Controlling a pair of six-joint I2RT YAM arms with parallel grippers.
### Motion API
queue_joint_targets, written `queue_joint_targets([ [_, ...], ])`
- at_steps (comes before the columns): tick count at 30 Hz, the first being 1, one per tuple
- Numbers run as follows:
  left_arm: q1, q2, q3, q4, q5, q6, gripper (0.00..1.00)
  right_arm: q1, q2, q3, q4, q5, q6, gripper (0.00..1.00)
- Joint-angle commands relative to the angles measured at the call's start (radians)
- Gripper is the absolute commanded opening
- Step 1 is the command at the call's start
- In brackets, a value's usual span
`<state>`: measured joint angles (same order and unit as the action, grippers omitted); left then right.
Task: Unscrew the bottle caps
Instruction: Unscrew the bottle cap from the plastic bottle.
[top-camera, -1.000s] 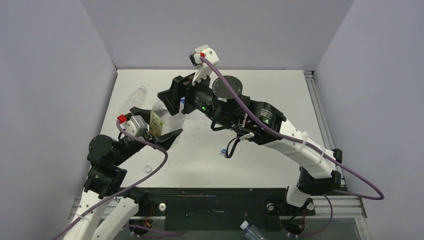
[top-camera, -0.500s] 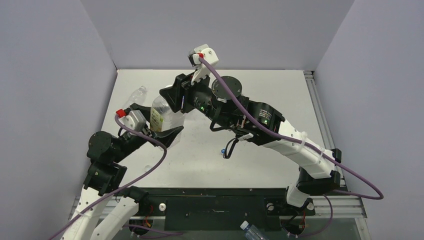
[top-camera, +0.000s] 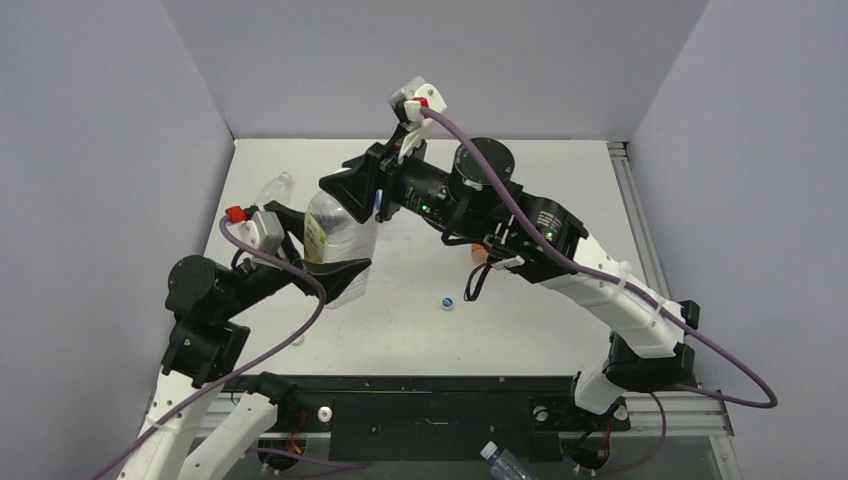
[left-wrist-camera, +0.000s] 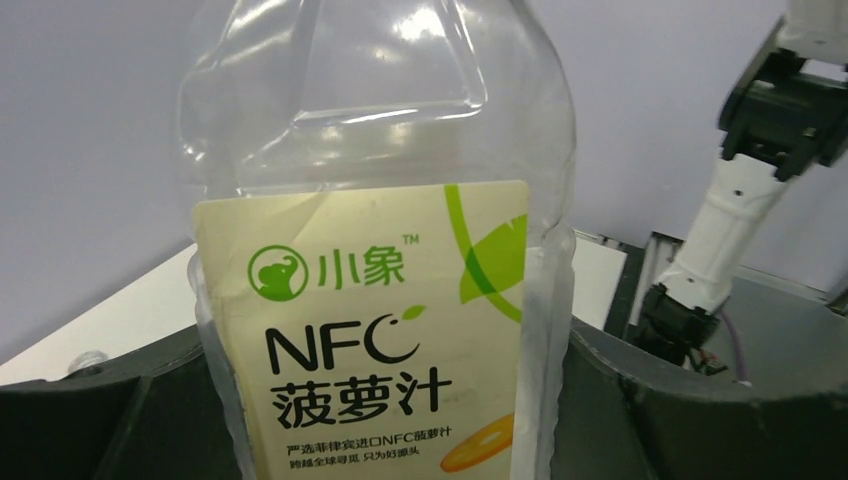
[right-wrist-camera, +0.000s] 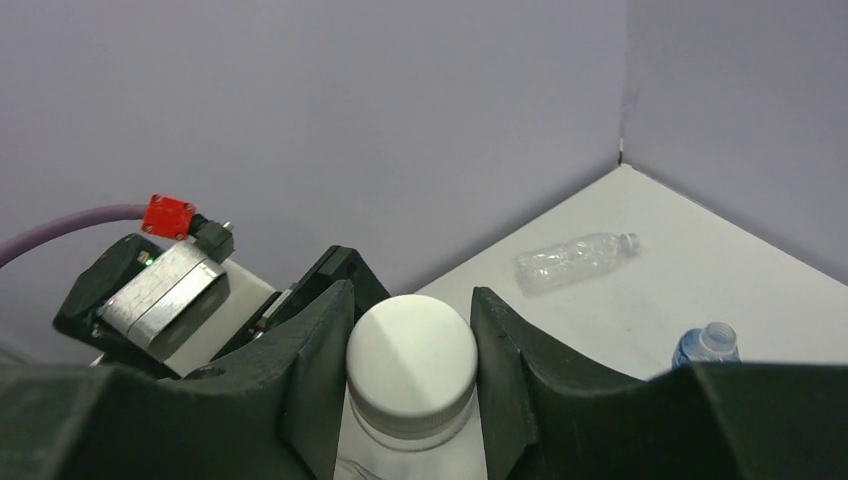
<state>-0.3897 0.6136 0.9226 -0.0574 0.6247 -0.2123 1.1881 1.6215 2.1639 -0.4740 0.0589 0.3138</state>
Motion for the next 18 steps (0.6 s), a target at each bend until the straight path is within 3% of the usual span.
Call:
queue_joint_targets([
  [1,-0.008,0.02,0.104,0.071,0.22,-0.155,0.0,-0.002,-0.065,-0.039,0.102,-0.389,-0.018,0.0],
  [5,-0.008,0.037,0.141,0.076,0.293,-0.234,0.0,-0.017,-0.076,-0.041,0.14,-0.585,0.003,0.0],
  [11,-0.009,0.048,0.176,0.085,0.36,-0.324,0.0,-0.071,-0.093,-0.104,0.387,-0.891,0.204,0.0],
  [15,-0.009,0.048,0.18,0.091,0.371,-0.348,0.0,-0.074,-0.096,-0.102,0.389,-0.93,0.206,0.0],
  [18,-0.009,0.052,0.176,0.091,0.372,-0.345,0.0,-0.074,-0.101,-0.078,0.285,-0.882,0.131,0.0],
])
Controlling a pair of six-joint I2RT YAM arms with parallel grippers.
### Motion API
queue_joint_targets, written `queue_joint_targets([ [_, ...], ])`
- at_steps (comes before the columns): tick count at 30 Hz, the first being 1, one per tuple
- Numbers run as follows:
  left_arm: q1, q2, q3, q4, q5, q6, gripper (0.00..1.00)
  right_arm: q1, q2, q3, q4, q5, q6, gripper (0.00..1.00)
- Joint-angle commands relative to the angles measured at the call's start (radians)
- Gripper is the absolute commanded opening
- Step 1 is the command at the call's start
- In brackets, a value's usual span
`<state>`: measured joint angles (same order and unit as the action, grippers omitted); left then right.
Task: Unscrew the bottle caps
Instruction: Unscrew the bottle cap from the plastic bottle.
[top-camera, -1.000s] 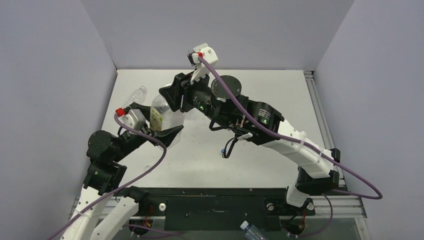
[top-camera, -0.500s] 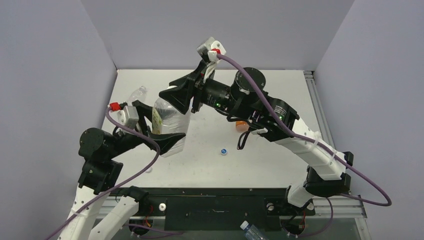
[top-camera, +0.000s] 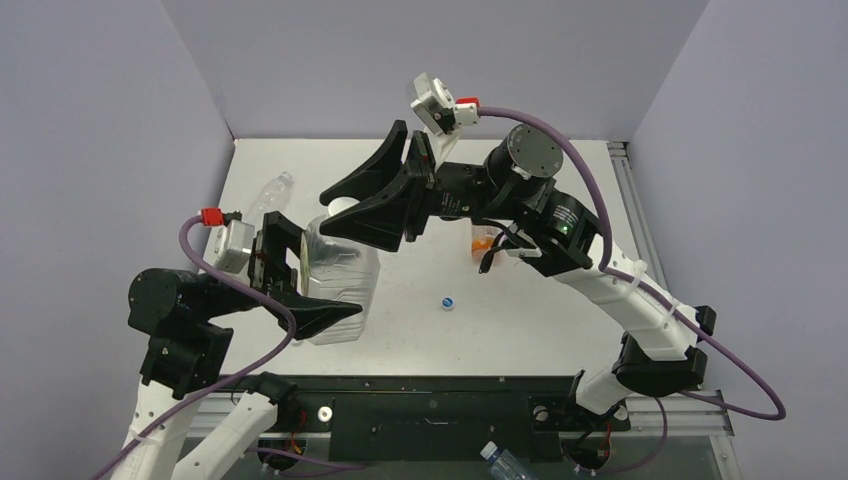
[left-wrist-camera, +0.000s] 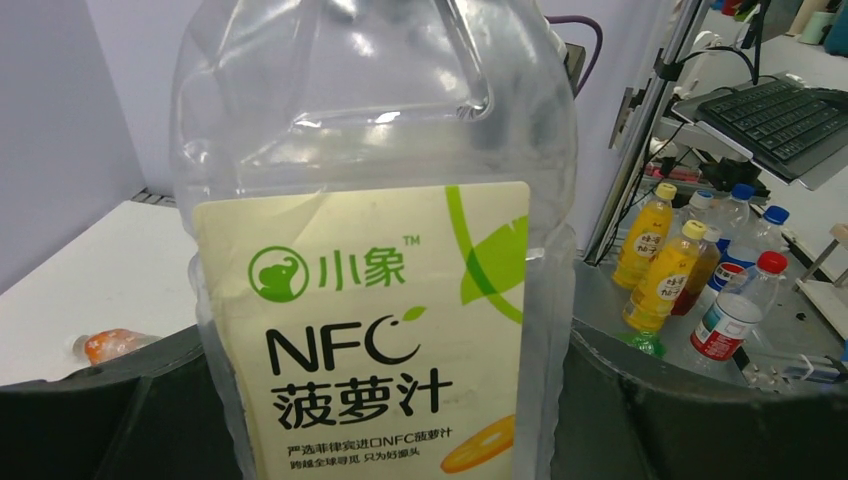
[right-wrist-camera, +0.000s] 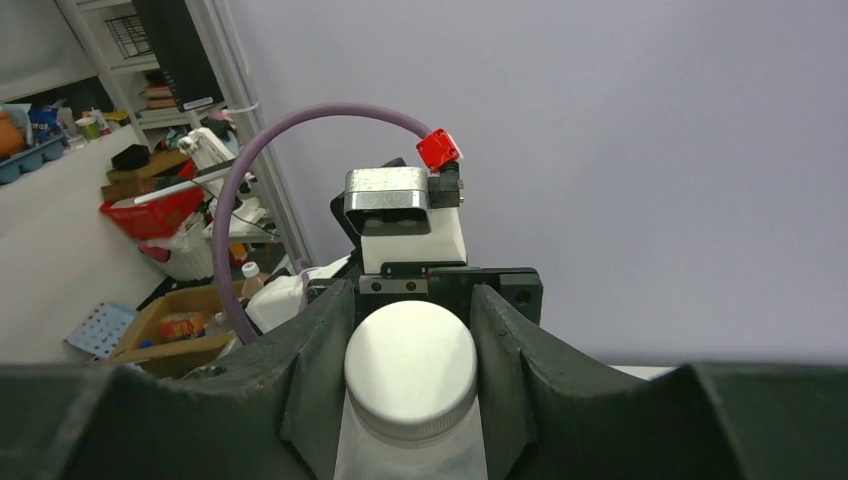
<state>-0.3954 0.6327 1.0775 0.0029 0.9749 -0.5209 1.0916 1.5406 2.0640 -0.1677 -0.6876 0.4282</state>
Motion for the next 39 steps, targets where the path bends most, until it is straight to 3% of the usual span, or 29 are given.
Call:
queue_joint_targets([
  [1,-0.003,0.033,0.019,0.028,0.016,-0.025,0.0,0.023,-0.029,0.029,-0.097,-0.05,-0.038,0.11],
  [2,-0.003,0.033,0.015,0.019,0.009,-0.014,0.0,0.026,-0.035,0.036,-0.13,0.013,-0.065,0.23],
  [3,-0.003,0.032,0.011,0.013,-0.008,0.017,0.0,0.04,-0.055,0.036,-0.185,0.17,-0.122,0.41],
  [5,-0.003,0.024,-0.002,0.0,-0.057,0.079,0.0,0.076,-0.09,0.02,-0.223,0.404,-0.187,0.61],
  [7,-0.003,0.015,-0.022,-0.035,-0.11,0.152,0.0,0.116,-0.114,0.0,-0.234,0.57,-0.224,0.71],
  [12,-0.003,-0.007,-0.074,-0.067,-0.219,0.328,0.0,0.173,-0.056,0.126,-0.362,0.865,-0.226,0.78],
  [17,-0.003,-0.022,-0.093,-0.087,-0.291,0.403,0.0,0.189,0.036,0.256,-0.488,0.958,-0.21,0.8],
  [21,-0.003,-0.015,-0.089,-0.097,-0.304,0.417,0.0,0.189,0.076,0.285,-0.506,0.983,-0.206,0.77],
  [31,-0.003,-0.008,-0.09,-0.094,-0.297,0.422,0.0,0.188,0.107,0.277,-0.446,0.915,-0.19,0.58],
  [35,-0.003,-0.005,-0.09,-0.088,-0.291,0.417,0.0,0.184,0.108,0.264,-0.425,0.903,-0.18,0.42],
  [39,-0.003,-0.004,-0.091,-0.086,-0.285,0.412,0.0,0.177,0.099,0.237,-0.405,0.893,-0.166,0.19],
])
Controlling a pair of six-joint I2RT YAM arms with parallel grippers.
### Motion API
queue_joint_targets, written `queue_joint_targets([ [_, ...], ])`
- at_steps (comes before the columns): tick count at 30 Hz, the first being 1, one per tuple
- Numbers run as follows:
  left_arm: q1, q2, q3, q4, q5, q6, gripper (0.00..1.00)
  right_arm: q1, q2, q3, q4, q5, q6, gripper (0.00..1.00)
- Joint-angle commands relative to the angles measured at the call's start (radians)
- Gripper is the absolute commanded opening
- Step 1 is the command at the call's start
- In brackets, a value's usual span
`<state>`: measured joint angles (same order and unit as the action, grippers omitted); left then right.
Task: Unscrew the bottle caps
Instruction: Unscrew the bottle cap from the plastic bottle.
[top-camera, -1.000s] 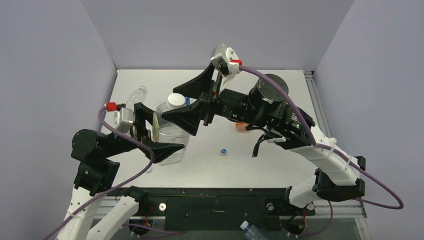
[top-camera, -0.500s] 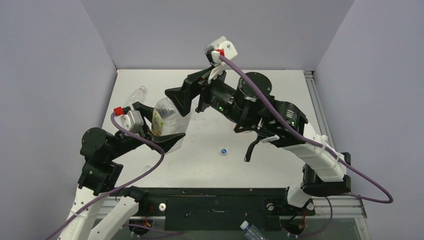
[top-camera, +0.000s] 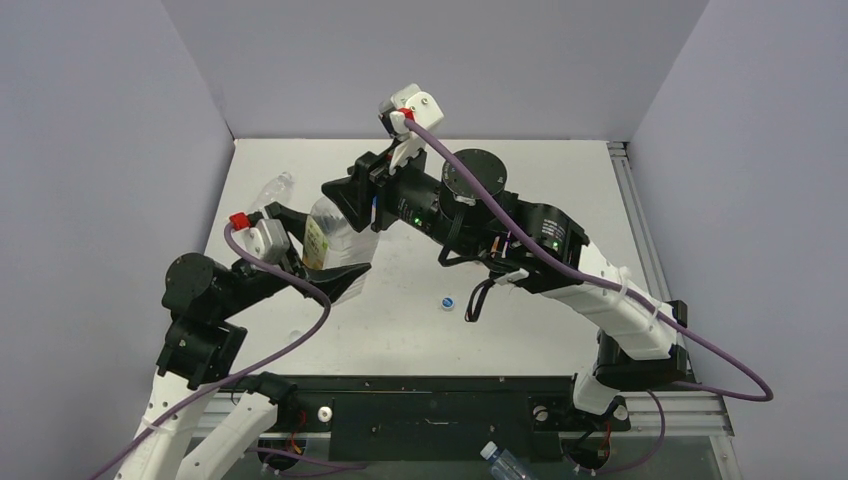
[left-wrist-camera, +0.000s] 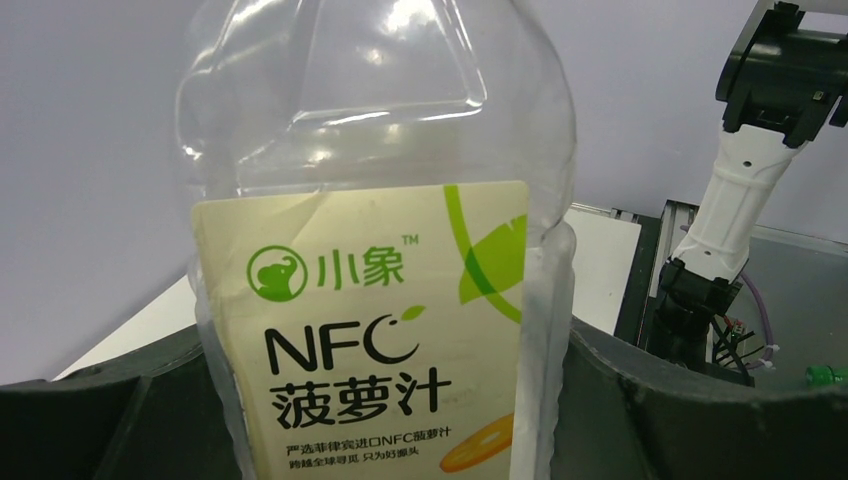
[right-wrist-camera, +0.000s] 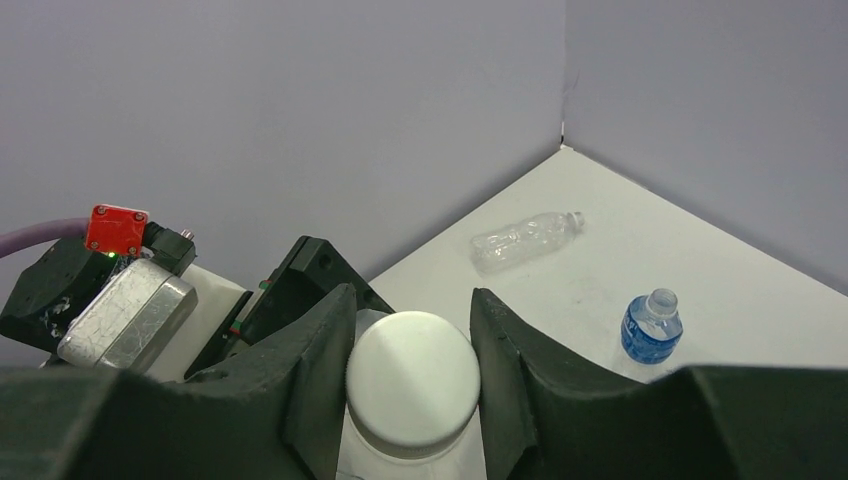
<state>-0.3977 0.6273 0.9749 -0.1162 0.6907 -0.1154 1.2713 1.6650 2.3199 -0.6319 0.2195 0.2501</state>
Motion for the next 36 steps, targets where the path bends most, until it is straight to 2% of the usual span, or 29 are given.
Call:
queue_joint_targets([
  [1,-0.001,0.001,0.01,0.033,0.0,0.007,0.0,-0.004,-0.028,-0.025,0.065,-0.017,0.015,0.16],
  [4,-0.001,0.001,0.011,0.039,0.005,-0.008,0.0,-0.011,-0.033,-0.034,0.071,-0.031,0.022,0.01],
  [8,-0.001,0.01,0.027,0.057,0.032,-0.095,0.0,-0.031,-0.068,-0.08,0.11,-0.12,0.009,0.0],
  [10,-0.001,0.022,0.05,0.064,0.075,-0.164,0.0,-0.054,-0.099,-0.119,0.144,-0.279,-0.008,0.0],
  [13,-0.001,0.042,0.094,0.068,0.168,-0.296,0.0,-0.08,-0.141,-0.176,0.193,-0.619,-0.019,0.0],
  [17,-0.001,0.046,0.112,0.117,0.248,-0.411,0.0,-0.105,-0.159,-0.204,0.234,-0.93,0.007,0.0],
  [21,-0.001,0.024,0.094,0.158,0.261,-0.441,0.0,-0.113,-0.158,-0.225,0.262,-1.059,0.027,0.0],
  [24,-0.001,0.007,0.077,0.16,0.275,-0.431,0.0,-0.12,-0.157,-0.234,0.252,-1.047,0.019,0.0],
  [25,-0.001,0.003,0.074,0.16,0.277,-0.42,0.0,-0.122,-0.157,-0.234,0.234,-1.029,0.009,0.03],
  [26,0.0,-0.004,0.066,0.154,0.275,-0.413,0.0,-0.122,-0.157,-0.228,0.218,-0.968,-0.001,0.1],
  [27,-0.001,-0.008,0.062,0.15,0.264,-0.39,0.0,-0.122,-0.159,-0.226,0.19,-0.924,-0.022,0.3],
  [28,-0.001,-0.018,0.051,0.141,0.255,-0.374,0.0,-0.122,-0.17,-0.228,0.18,-0.814,-0.03,0.43],
  [29,-0.002,-0.024,0.044,0.135,0.23,-0.336,0.0,-0.122,-0.186,-0.242,0.174,-0.759,-0.039,0.67],
  [31,-0.001,-0.044,0.016,0.125,0.177,-0.273,0.0,-0.121,-0.212,-0.268,0.176,-0.623,-0.05,0.77],
  [36,-0.001,-0.094,-0.093,0.118,-0.019,-0.095,0.0,-0.112,-0.217,-0.242,0.151,-0.291,0.001,0.8],
])
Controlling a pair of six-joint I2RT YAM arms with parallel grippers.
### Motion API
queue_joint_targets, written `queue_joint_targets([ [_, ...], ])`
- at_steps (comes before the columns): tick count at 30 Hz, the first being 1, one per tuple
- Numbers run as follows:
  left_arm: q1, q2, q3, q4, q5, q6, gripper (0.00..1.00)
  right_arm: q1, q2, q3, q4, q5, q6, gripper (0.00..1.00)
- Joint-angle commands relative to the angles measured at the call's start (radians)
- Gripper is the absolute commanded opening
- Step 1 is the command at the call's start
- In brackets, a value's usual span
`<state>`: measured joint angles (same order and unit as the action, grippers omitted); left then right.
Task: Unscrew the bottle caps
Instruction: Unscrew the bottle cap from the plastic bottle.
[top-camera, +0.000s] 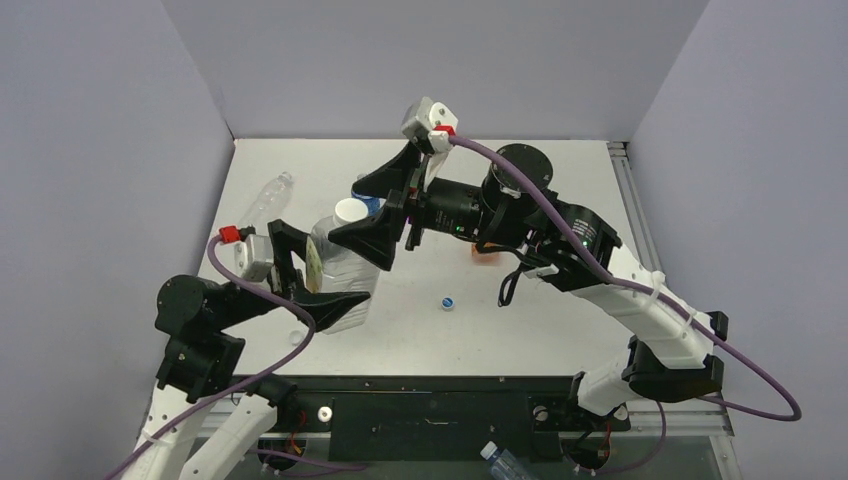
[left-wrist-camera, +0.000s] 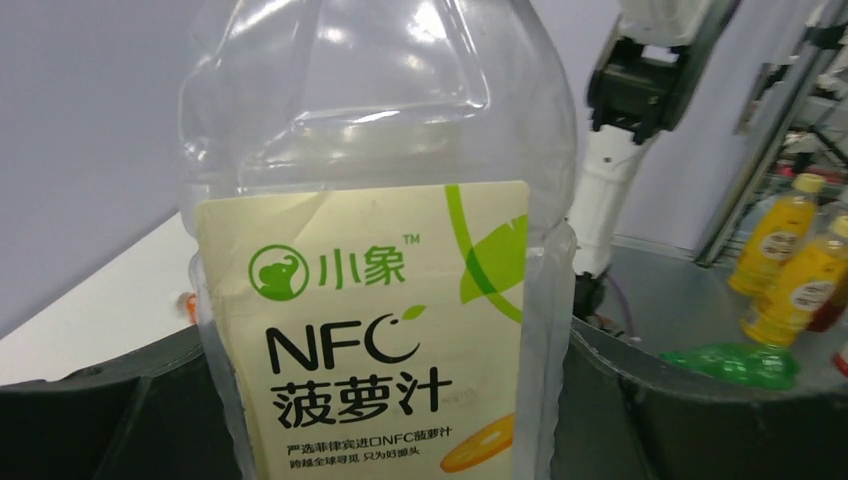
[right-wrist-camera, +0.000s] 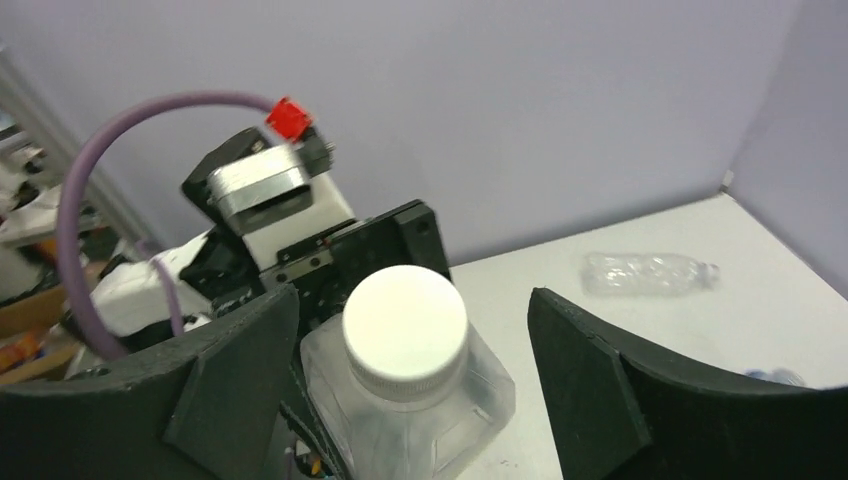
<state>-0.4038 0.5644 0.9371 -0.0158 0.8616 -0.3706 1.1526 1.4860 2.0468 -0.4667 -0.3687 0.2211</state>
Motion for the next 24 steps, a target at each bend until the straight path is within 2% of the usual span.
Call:
queue_joint_targets([
  [1,0.005,-0.041,-0.079,0.017,-0.214,0.177,0.0,0.007,-0.021,0.062,-0.04,0.331,0.057,0.8],
  [5,0.005,-0.052,-0.127,0.021,-0.302,0.256,0.0,0.021,0.058,0.154,-0.132,0.488,0.108,0.81],
  [13,0.005,-0.065,-0.163,0.024,-0.297,0.302,0.0,0.062,0.177,0.249,-0.164,0.496,0.116,0.81],
  [19,0.005,-0.07,-0.161,0.026,-0.293,0.318,0.0,0.061,0.211,0.261,-0.173,0.512,0.122,0.71],
  [24,0.005,-0.062,-0.157,0.035,-0.295,0.31,0.0,0.056,0.196,0.229,-0.151,0.507,0.133,0.48],
])
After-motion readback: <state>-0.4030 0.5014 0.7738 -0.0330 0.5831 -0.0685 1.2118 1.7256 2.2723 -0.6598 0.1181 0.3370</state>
